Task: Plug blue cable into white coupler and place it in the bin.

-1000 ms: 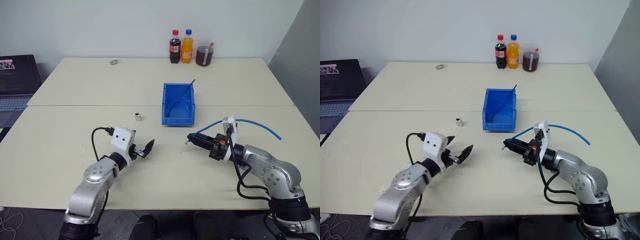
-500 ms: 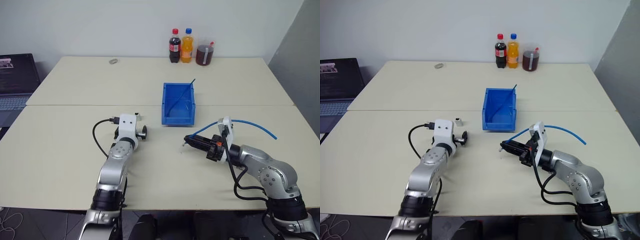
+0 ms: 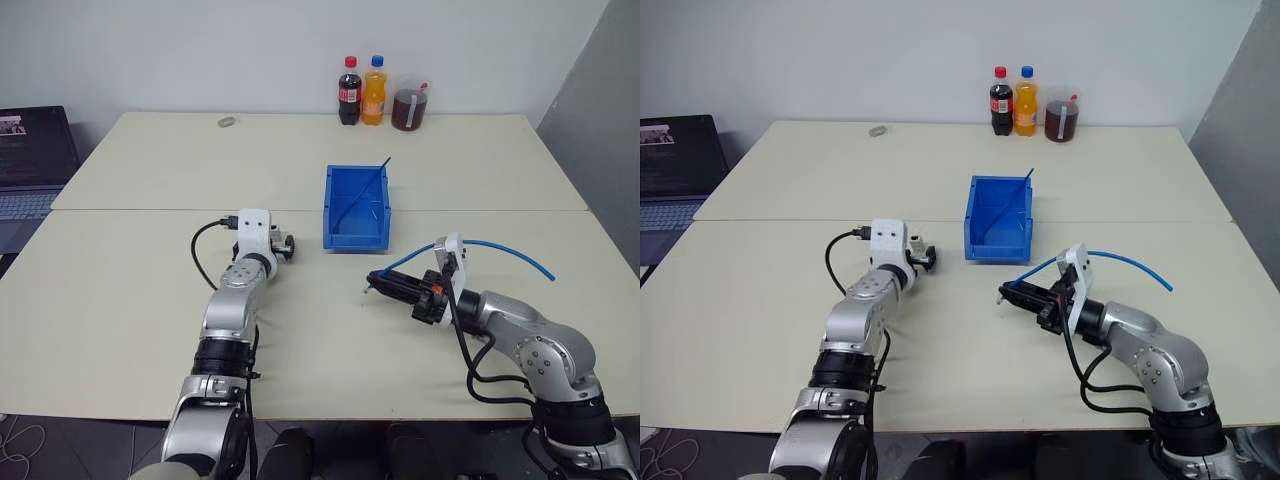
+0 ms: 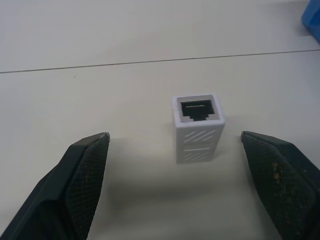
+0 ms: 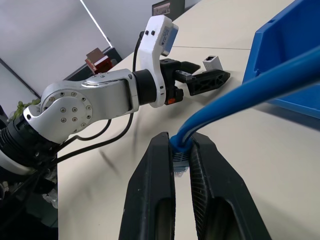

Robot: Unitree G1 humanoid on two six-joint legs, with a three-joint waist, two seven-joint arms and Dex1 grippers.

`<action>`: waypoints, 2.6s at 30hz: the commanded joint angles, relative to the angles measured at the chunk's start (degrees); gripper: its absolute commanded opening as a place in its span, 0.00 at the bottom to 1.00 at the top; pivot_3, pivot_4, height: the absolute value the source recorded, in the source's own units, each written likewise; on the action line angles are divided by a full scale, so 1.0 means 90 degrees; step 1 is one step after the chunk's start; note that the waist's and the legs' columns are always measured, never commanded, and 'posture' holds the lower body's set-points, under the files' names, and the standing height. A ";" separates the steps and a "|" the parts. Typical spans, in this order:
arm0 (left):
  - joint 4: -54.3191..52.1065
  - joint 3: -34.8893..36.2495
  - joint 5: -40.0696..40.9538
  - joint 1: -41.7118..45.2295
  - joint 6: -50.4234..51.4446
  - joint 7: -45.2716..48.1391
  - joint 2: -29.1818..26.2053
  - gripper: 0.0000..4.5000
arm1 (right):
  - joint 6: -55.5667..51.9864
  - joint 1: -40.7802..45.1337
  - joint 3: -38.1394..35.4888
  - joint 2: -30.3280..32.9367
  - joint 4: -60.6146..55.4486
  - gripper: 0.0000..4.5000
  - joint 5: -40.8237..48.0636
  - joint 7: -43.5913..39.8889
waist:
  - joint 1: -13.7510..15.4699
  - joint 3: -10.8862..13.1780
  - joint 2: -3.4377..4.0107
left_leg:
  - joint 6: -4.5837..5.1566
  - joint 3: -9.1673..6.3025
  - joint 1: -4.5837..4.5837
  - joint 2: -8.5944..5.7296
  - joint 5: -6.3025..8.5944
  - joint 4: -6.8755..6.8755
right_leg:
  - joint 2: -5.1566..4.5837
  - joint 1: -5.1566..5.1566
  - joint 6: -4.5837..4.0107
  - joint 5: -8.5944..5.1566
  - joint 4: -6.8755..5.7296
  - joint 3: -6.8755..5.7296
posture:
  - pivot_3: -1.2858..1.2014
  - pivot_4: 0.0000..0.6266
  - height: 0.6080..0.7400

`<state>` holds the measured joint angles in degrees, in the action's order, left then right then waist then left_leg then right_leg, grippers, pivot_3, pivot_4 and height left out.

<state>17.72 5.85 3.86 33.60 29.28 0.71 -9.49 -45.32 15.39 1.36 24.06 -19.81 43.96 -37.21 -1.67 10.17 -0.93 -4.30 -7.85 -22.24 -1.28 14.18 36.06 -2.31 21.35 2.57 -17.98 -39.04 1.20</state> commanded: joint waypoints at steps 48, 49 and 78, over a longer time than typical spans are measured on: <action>-0.3282 -0.1963 0.1068 -0.1959 -0.0761 0.5249 -0.2010 0.17 | 0.0299 -0.0471 0.0379 0.1300 -0.1388 0.03 -0.0364 -0.0751 | -0.0020 -0.0001 0.0003 | 0.0001 -0.0004 -0.0005 0.0008 -0.0001 0.0004 | 0.0008 0.0003 -0.0008 0.0009 -0.0004 -0.0005 | 0.52 0.24 1.00; -0.3295 -0.2157 0.0980 -0.1935 -0.0880 0.5538 -0.2232 0.17 | 0.0406 -0.0450 0.0450 0.1326 -0.1344 0.03 -0.0495 -0.0800 | -0.0018 -0.0002 0.0005 | 0.0001 -0.0002 -0.0003 0.0007 -0.0001 0.0002 | 0.0008 0.0002 -0.0008 0.0009 -0.0003 -0.0003 | 0.52 0.24 1.00; -0.2523 -0.2849 0.0467 -0.1854 -0.1910 0.6965 -0.2818 0.17 | 0.2715 0.0522 0.2319 0.0498 0.0320 0.03 -0.3065 -0.1485 | -0.0017 -0.0002 0.0005 | 0.0002 -0.0003 0.0012 0.0009 -0.0001 0.0003 | 0.0008 -0.0006 -0.0009 0.0009 -0.0005 -0.0003 | 0.52 0.24 1.00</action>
<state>-4.90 -18.72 8.54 17.57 11.91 62.24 -34.60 -23.61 19.11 21.92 29.15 -17.08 17.52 -49.94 -1.82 10.15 -0.88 -4.27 -7.88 -22.13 -1.20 14.17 36.08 -2.24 21.29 2.49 -17.90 -39.09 1.18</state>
